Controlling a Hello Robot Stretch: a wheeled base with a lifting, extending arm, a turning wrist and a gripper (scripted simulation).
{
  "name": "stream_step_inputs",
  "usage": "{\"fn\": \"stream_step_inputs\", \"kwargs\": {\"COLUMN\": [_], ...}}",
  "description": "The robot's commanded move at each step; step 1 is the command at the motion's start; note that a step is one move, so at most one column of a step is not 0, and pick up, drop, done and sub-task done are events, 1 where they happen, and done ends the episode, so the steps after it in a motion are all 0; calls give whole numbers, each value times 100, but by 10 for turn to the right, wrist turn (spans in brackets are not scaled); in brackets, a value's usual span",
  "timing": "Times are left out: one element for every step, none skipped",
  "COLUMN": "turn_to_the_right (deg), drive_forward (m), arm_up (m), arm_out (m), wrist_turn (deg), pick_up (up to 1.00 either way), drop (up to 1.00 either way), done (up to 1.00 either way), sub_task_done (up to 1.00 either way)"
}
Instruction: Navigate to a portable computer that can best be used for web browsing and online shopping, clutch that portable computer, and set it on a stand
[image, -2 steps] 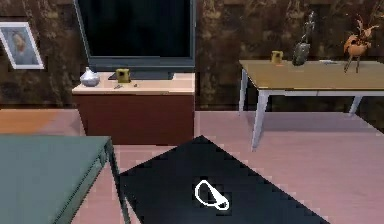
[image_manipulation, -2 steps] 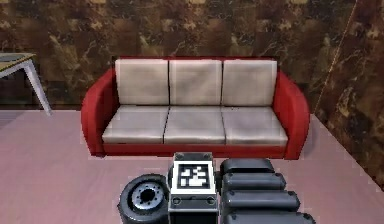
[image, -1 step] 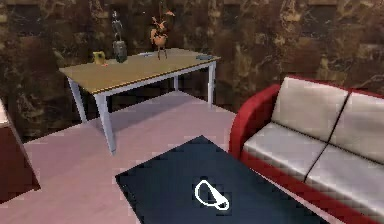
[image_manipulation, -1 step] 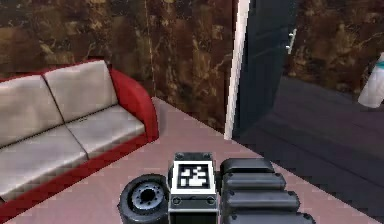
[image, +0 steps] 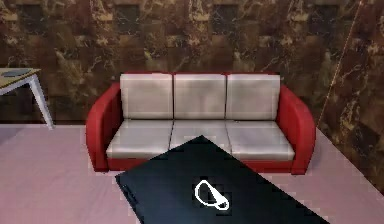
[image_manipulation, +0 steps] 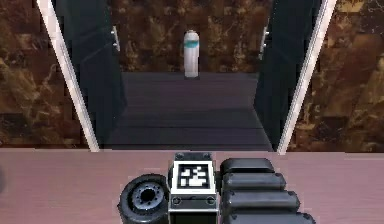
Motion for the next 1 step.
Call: {"fn": "stream_step_inputs", "kwargs": {"turn_to_the_right": [0], "drive_forward": [10], "arm_up": [0], "arm_out": [0], "wrist_turn": [0], "pick_up": [0], "drop": [0], "done": [0], "sub_task_done": [0]}}
